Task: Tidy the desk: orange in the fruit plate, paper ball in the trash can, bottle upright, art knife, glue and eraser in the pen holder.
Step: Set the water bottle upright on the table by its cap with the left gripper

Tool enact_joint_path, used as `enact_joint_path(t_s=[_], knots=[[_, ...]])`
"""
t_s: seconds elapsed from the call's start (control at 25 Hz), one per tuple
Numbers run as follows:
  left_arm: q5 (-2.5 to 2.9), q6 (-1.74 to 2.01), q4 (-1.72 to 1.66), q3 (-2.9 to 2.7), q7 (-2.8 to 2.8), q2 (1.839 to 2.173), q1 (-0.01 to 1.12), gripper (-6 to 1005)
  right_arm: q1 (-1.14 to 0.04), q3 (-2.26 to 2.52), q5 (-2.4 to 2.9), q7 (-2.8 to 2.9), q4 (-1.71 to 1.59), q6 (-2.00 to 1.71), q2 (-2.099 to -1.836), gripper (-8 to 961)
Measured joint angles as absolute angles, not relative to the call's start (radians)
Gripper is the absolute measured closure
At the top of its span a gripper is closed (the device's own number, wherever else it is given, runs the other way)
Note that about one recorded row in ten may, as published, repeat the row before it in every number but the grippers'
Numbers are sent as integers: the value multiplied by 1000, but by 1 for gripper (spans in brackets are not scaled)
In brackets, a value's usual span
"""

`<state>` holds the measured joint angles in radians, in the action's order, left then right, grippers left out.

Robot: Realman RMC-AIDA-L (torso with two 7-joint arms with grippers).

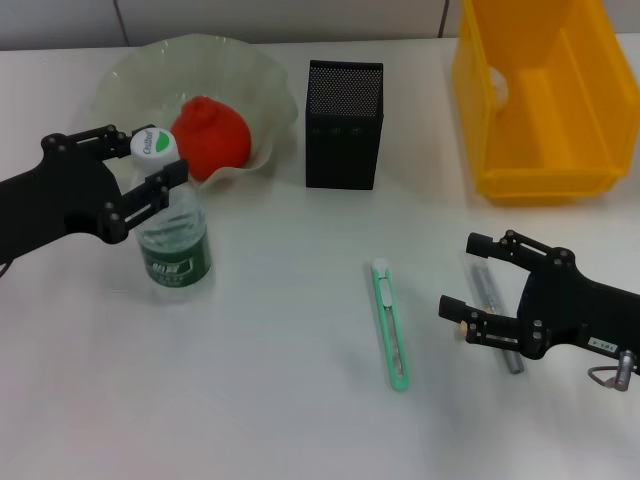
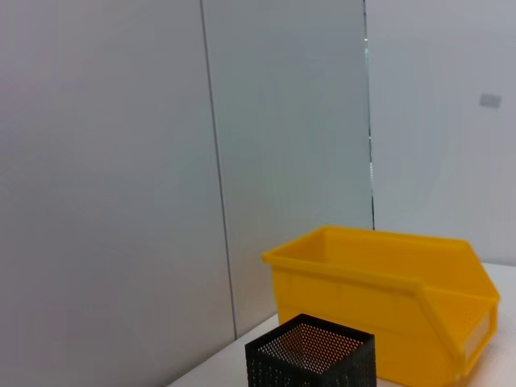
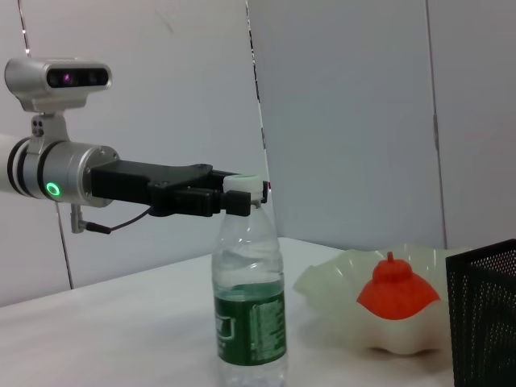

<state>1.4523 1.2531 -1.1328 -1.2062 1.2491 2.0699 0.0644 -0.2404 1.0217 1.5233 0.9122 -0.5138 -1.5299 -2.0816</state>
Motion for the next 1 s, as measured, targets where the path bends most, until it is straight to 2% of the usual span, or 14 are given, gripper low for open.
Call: enact_joint_path(t_s=[0.92, 1.0], knots=[[1272, 1268, -960, -1162, 1103, 2068, 108, 528, -240, 1023, 1523, 955, -533, -1531, -2080, 110], [1272, 1283, -976, -1135, 1102, 2068, 100, 436, -238, 1023, 1523, 962, -543, -1531, -2080, 110]])
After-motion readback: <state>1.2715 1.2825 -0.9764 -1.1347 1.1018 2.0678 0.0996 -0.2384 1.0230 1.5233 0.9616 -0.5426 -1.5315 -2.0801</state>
